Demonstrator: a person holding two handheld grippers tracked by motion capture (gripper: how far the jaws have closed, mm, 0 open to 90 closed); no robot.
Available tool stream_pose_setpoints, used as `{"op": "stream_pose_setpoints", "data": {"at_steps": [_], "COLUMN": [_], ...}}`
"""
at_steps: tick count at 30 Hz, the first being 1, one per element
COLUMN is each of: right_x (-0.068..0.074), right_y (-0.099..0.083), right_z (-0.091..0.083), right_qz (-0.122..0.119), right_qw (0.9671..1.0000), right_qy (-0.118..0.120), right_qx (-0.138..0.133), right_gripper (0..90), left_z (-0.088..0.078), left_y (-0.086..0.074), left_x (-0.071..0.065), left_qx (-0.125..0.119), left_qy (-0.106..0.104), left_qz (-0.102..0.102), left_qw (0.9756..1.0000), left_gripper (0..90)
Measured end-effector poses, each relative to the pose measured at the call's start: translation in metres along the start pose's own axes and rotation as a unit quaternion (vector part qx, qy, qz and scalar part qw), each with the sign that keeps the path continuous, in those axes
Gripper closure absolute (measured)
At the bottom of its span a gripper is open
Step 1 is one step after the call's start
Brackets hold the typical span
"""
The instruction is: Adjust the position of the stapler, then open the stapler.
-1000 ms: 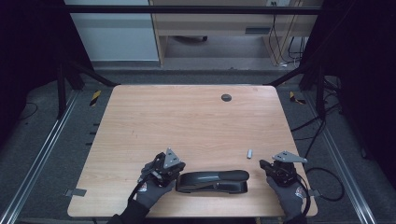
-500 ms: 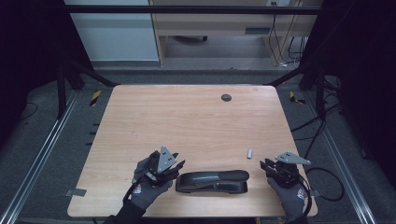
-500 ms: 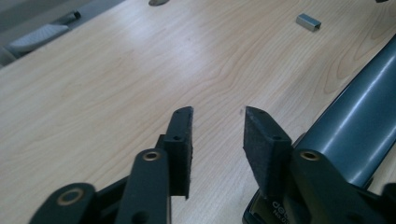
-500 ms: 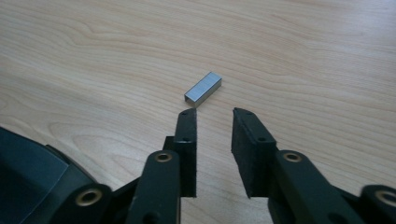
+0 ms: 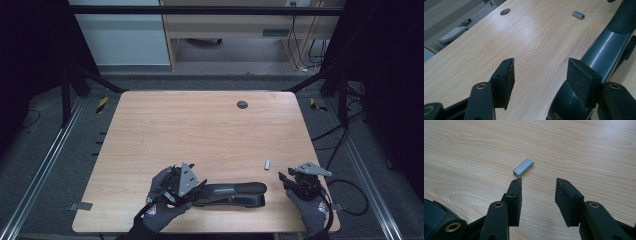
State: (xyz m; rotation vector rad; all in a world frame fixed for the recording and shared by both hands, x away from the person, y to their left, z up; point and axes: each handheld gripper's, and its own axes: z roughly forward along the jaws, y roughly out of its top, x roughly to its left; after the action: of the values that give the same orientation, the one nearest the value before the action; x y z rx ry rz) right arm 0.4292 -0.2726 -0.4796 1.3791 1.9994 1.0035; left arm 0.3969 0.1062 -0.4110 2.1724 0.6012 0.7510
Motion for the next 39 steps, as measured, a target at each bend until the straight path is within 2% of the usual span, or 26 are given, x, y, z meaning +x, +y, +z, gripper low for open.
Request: {"op": "stream_pose_setpoints", "data": {"at_steps": [6, 19, 31, 33, 39], "right_x": [0.0, -0.001, -0.001, 0.0, -0.001], "right_y": [0.0, 0.001, 0.001, 0.002, 0.002], "right_z": [0.001, 0.0, -0.001, -0.002, -0.002], "right_qz": [0.0, 0.002, 0.001, 0.009, 0.004], "right_qw": [1.0, 1.0, 1.0, 0.9999, 1.0], "right_qy": [-0.001, 0.0, 0.003, 0.006, 0.003], "right_qx": [0.003, 0.002, 0.001, 0.002, 0.001], "right_gripper": [56.6, 57.1, 59.9, 60.2, 61.4], "left_z": [-0.007, -0.017, -0.015, -0.014, -0.01], "left_y": [0.009, 0.022, 0.027, 0.028, 0.03], "left_x": [-0.011, -0.033, -0.057, -0.061, -0.073], "left_qx": [-0.001, -0.003, 0.005, 0.007, 0.017], "left_qy": [-0.001, -0.011, -0.016, -0.016, -0.016], "left_qz": [0.027, 0.059, 0.096, 0.101, 0.118], "left_qw": [0.9996, 0.9982, 0.9953, 0.9948, 0.9928], "left_gripper": [35.7, 32.1, 30.3, 29.7, 27.9]}}
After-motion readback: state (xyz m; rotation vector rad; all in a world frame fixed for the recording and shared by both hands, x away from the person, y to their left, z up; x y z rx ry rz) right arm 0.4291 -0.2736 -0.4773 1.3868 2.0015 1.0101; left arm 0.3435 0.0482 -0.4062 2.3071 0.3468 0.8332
